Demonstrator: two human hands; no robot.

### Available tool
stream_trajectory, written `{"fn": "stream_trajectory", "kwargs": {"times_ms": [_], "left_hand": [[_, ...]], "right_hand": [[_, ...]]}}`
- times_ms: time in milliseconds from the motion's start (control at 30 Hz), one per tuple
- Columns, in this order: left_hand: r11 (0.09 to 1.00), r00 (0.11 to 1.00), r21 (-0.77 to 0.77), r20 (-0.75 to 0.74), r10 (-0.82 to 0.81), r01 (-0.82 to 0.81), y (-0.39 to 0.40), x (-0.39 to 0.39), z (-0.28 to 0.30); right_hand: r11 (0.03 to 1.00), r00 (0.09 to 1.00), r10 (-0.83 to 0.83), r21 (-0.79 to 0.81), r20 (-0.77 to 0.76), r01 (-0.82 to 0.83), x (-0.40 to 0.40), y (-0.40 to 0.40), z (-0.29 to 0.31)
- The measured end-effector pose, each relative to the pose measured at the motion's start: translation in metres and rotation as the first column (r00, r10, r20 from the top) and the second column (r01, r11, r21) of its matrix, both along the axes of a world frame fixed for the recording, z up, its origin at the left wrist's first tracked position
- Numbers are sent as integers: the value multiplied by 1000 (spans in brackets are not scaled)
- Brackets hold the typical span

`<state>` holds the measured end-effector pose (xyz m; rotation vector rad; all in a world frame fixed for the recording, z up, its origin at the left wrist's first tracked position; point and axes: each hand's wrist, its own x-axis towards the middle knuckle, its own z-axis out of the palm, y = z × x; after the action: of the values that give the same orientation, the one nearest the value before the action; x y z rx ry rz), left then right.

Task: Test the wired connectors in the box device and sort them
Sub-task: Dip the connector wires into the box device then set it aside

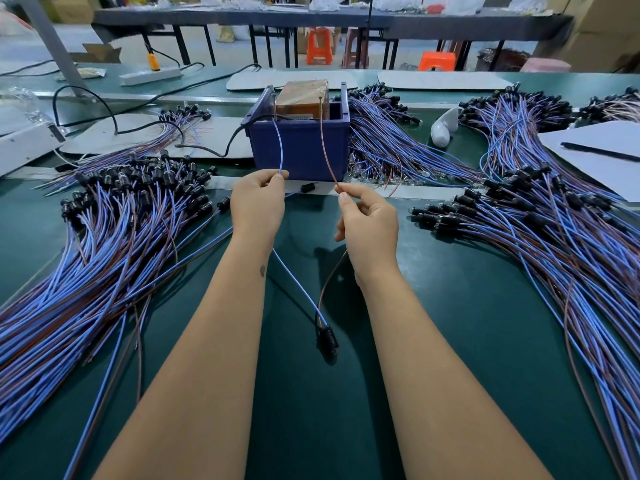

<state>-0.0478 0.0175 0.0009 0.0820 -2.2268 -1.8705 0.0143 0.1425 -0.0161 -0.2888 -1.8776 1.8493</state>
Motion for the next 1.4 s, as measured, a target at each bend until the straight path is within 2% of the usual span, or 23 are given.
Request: {"fn": "stream_trajectory", "kwargs": {"times_ms": [167, 433, 667, 900, 967, 1200, 1400], "left_hand": [[1000, 999, -14, -39, -18, 18, 2, 1, 1], [999, 1000, -31, -19, -15, 15, 0, 4, 2], [992, 992, 36, 36, 118, -119, -5, 5, -6], [969, 967, 73, -80, 242, -236, -4, 1, -1], [965, 960, 21, -95, 263, -263, -4, -2, 6], [974, 989, -175, -35, 142, -146, -1, -5, 21], [960, 995, -267, 9, 96, -90, 4, -10, 23]], "right_hand": [[1000, 1000, 0, -6, -12, 0, 0, -1, 2], [1000, 1000, 0, -8, -5, 0, 0, -2, 1], [1000, 1000, -7, -10, 29, 7, -1, -1, 0], [999, 999, -15, -30, 49, 17, -1, -1, 2], [999, 999, -16, -33, 52, 18, -1, -1, 3], [999, 998, -26, -33, 53, 28, -2, -2, 3], [1000, 998, -24, -15, 53, 25, -2, -2, 3]]}}
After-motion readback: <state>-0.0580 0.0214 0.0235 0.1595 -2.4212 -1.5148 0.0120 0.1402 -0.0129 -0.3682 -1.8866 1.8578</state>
